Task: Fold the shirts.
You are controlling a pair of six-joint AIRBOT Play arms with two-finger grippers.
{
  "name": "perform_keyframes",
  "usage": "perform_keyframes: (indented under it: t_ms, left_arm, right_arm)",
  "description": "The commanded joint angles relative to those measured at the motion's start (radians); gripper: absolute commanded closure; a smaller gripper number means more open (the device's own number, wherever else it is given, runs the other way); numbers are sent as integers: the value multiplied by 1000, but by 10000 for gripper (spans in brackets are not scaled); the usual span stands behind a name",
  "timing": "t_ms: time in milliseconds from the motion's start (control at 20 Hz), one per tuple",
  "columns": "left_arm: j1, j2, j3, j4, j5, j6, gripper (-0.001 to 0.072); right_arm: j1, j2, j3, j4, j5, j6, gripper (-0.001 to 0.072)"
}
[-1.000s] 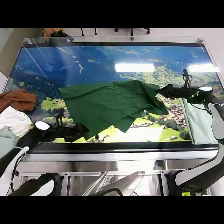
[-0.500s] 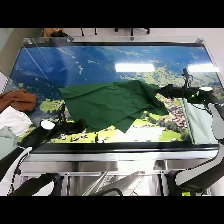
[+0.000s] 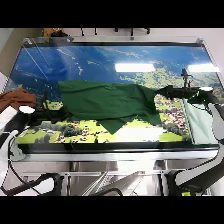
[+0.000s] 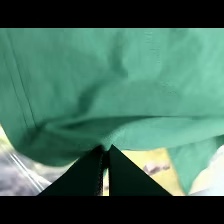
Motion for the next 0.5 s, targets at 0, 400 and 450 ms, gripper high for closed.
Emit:
perform_keyframes:
  t_ms: [0, 400, 450]
  left_arm:
    - [77, -14, 82, 3, -111, 55, 691]
    - [181, 270, 757, -335, -250, 111, 692]
    - [207, 314, 884, -339, -251, 103, 692]
  right_arm:
    - [10, 22, -13, 18, 91, 18, 692]
    - [-123, 358, 266, 605, 154, 9, 692]
    - [-155, 408, 329, 626, 142, 9, 692]
